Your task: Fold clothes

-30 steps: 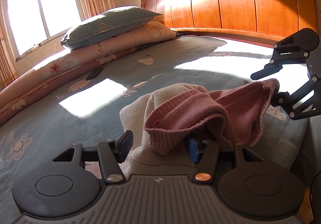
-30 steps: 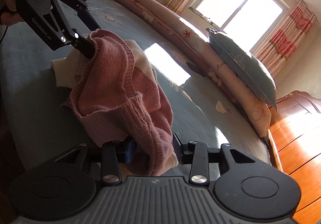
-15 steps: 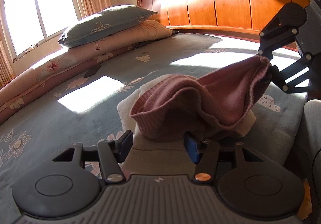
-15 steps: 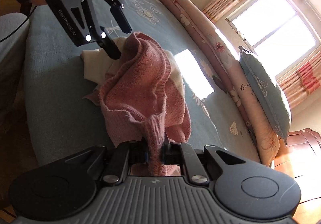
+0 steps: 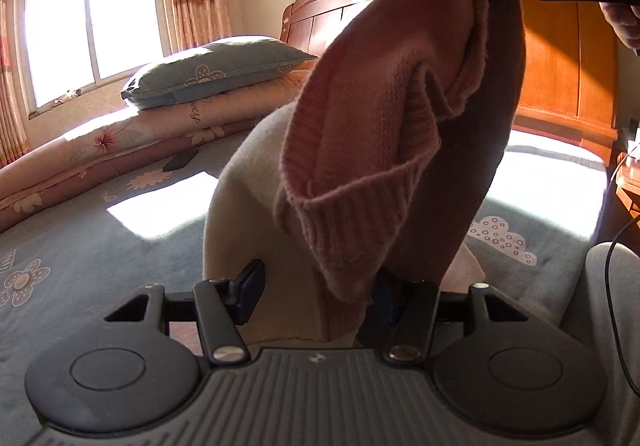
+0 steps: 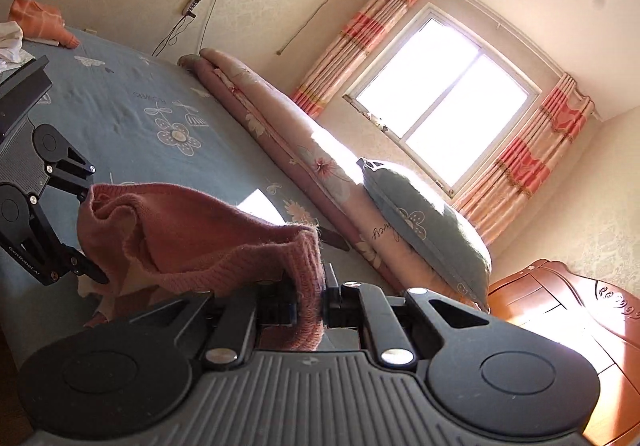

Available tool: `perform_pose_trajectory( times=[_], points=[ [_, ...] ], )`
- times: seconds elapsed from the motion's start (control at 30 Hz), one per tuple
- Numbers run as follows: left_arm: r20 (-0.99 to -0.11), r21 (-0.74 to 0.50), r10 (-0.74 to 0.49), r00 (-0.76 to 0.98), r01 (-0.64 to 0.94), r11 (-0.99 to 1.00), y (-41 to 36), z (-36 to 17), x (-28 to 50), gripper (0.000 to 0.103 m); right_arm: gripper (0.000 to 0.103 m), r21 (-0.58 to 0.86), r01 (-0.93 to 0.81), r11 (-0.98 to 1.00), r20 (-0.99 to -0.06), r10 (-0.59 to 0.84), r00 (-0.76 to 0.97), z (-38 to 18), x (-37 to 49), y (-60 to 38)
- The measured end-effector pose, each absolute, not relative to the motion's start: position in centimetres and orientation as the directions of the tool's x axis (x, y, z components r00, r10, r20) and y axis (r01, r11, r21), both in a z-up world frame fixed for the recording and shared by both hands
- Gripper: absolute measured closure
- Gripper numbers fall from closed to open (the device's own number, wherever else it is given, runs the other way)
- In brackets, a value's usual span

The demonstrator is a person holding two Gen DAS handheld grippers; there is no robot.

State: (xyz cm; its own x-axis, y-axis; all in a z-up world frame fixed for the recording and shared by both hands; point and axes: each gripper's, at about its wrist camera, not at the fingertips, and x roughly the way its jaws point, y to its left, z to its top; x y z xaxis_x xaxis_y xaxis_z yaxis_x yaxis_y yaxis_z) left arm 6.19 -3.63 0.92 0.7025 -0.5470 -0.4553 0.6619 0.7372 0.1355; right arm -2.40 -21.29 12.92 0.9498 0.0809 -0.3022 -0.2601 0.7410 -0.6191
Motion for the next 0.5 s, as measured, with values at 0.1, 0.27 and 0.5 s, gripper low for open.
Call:
perform_pose_trajectory(
  times=[0.1, 0.27, 0.5],
  points=[
    [-0.426, 0.086, -0.599, 0.678, 0.689, 0.719, -4.2, 0.7, 5.3, 0.042, 0.091, -0.619, -0.250, 0.745, -0.298, 0.072, 0.952, 13.1, -3.1, -21.2],
    [-0.389, 0.092, -0.610, 0.690, 0.688, 0.720, -5.1, -0.3, 3.2, 0.036, 0.091, -0.610, -0.250, 0.752, -0.303, 0.071, 0.950, 13.1, -2.6, -20.6],
    [-0.323, 0.326, -0.375, 0.869, 0.474, 0.818, -8.7, -2.6, 3.0, 0.054, 0.091, -0.575, -0.283, 0.768, -0.303, 0.121, 0.945, 14.3, -2.9, -19.3]
  ],
)
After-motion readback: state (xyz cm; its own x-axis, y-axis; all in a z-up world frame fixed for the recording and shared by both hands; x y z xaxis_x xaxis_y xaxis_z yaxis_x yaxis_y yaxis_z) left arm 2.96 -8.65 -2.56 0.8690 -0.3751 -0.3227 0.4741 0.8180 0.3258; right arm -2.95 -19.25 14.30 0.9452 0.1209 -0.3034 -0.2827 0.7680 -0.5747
